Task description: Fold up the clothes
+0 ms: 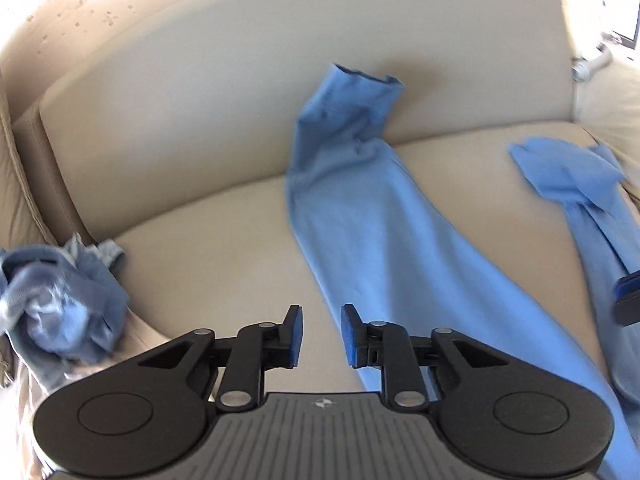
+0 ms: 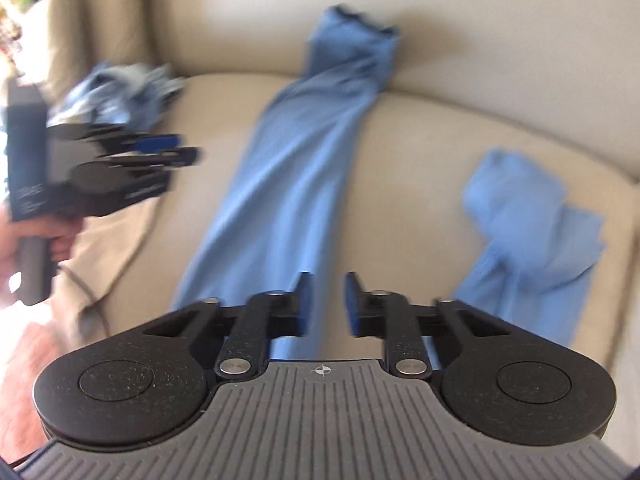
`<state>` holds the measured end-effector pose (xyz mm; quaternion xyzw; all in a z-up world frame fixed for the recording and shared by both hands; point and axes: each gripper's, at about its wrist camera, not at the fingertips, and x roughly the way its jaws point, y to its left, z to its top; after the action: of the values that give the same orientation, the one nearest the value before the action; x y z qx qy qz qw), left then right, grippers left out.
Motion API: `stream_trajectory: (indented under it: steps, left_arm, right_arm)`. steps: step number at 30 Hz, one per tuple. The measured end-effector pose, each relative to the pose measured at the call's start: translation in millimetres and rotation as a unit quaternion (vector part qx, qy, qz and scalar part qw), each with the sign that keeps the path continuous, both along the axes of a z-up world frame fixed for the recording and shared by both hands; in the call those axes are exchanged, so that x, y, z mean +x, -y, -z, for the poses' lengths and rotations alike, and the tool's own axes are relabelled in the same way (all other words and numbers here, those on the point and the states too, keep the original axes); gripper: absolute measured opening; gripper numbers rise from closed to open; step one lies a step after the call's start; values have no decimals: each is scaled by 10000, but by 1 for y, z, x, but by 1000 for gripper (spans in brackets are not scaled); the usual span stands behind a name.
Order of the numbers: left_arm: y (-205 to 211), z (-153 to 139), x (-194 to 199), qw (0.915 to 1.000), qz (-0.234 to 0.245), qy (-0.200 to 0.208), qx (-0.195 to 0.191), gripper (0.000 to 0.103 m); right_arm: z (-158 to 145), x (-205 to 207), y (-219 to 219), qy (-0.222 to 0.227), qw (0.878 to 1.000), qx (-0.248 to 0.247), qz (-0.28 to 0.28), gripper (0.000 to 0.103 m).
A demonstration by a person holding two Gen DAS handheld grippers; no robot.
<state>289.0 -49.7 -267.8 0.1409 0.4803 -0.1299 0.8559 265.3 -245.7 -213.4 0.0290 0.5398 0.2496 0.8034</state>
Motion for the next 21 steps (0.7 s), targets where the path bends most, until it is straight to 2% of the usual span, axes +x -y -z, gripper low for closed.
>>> stream_trajectory:
  steps: [2, 4, 5, 6, 7, 8, 9, 11, 13, 16, 19, 21]
  left_arm:
    - [6, 26, -30, 9998, 15, -171, -73, 15]
    - [8, 48, -49, 9990, -95, -275, 340, 13]
    - [6, 62, -57, 9971, -236, -377, 616, 14]
    - [3, 64, -65, 9961, -361, -337, 728, 14]
    - [-1, 62, -71, 9956, -479, -238, 773, 13]
    - [-4, 58, -75, 9950, -583, -200, 786, 13]
    - [-6, 53, -78, 9952, -639, -148, 724, 14]
    - [-3, 34, -81, 9966, -691, 134, 418, 14]
    - [8, 14, -81, 9975, -606, 354, 55, 17]
    - [35, 0, -67, 9963, -517, 516, -456, 27]
    - [63, -4, -45, 9915, -570, 490, -1063, 29]
    - [77, -3, -31, 9865, -702, 385, -1427, 29]
  right_arm:
    - [19, -32, -16, 158, 9998, -36, -67, 17]
    - [40, -57, -27, 193, 9993, -302, -60, 15]
    - [48, -68, -27, 234, 9975, -662, -69, 13]
    - [59, -81, -25, 309, 9926, -1174, -60, 9]
    - [63, -92, -18, 351, 9897, -1389, 65, 9]
    - [59, -98, -6, 354, 9910, -1252, 326, 10]
    - [53, -103, 5, 333, 9921, -1079, 546, 17]
    - [35, -111, 27, 354, 9935, -678, 839, 20]
    - [9, -120, 47, 751, 9915, -466, 960, 27]
    - [-14, -122, 77, 1289, 9824, -711, 1147, 33]
    - [-29, -112, 106, 1671, 9732, -892, 1306, 43]
    - [-36, -94, 121, 1885, 9691, -944, 1276, 45]
